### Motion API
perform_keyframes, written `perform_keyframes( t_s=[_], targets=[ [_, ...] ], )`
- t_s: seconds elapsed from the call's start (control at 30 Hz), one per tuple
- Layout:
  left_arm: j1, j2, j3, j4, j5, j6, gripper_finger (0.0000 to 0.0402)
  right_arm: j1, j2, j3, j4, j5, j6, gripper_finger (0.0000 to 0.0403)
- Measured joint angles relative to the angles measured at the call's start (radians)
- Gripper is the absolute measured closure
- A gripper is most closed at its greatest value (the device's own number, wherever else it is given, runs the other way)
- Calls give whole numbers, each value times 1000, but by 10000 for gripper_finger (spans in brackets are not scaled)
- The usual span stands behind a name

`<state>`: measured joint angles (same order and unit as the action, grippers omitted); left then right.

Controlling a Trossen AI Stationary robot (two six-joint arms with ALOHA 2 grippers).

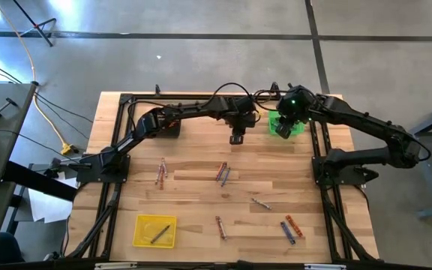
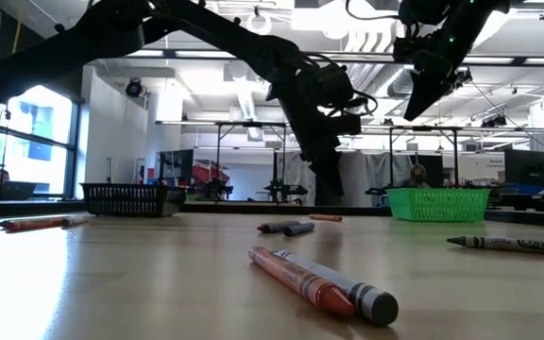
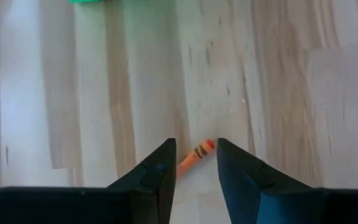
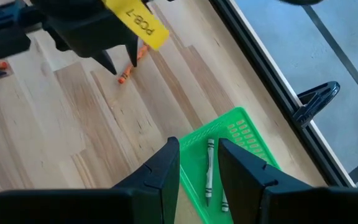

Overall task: Sort crayons
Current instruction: Put the orange crayon into the black bin

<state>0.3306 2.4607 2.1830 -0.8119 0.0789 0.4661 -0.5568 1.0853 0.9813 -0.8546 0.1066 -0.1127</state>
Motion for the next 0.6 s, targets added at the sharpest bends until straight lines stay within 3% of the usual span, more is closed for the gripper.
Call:
perform_keyframes(
  t_s=[0.3,0.6],
  targets=[
    [-4,0,0,-43,-41,240,300,0,0,0,-25,0,0,300],
    [25,0,0,-28,-13,298,300,0,0,0,-24,0,0,300]
  ],
)
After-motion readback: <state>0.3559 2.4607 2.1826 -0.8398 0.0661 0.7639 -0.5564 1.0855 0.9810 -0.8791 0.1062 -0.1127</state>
